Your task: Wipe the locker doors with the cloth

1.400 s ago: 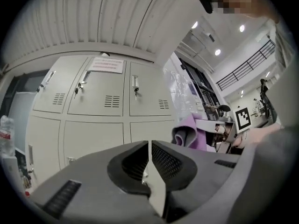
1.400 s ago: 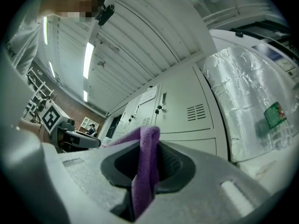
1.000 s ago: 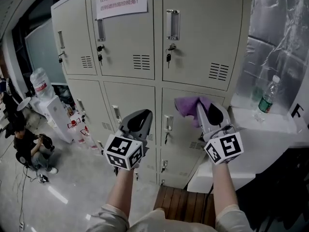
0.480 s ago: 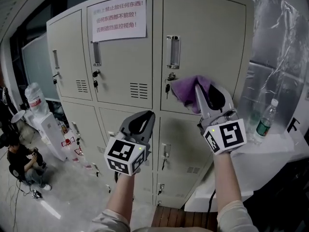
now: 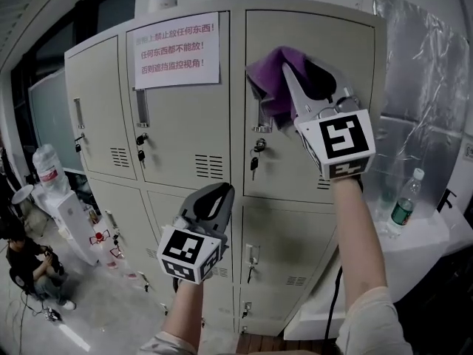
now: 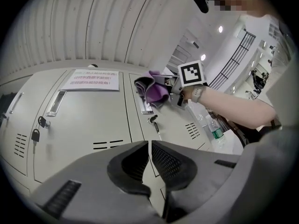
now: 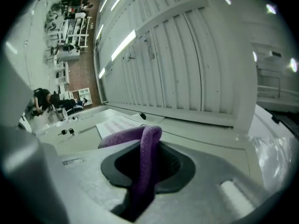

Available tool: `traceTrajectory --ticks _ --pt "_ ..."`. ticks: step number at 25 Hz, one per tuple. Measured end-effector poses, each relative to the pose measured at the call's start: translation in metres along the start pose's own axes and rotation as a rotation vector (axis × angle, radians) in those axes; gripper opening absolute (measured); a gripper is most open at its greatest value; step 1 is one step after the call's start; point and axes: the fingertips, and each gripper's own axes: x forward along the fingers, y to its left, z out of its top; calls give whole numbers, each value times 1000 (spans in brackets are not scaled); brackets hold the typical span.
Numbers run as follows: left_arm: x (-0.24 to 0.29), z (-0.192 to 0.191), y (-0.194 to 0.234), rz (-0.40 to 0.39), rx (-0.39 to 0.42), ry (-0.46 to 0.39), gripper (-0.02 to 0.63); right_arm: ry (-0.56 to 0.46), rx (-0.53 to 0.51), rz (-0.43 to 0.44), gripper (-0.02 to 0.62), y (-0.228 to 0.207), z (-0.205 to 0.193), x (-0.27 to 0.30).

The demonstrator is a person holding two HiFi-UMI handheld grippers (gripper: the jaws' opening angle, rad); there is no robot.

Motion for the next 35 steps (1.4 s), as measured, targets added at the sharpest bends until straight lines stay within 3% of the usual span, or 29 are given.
traceTrajectory --ticks 12,17,23,35 --pt "2 -5 18 7 -13 -19 18 122 -426 -34 60 -11 23 98" --pt "0 -4 25 18 -9 -19 18 198 -684 -9 49 0 20 114" --pt "-2 -6 26 28 -7 -25 18 224 -639 -57 48 -31 15 98" --pt "12 -10 2 -28 -5 -20 18 295 -588 -202 48 -124 -7 29"
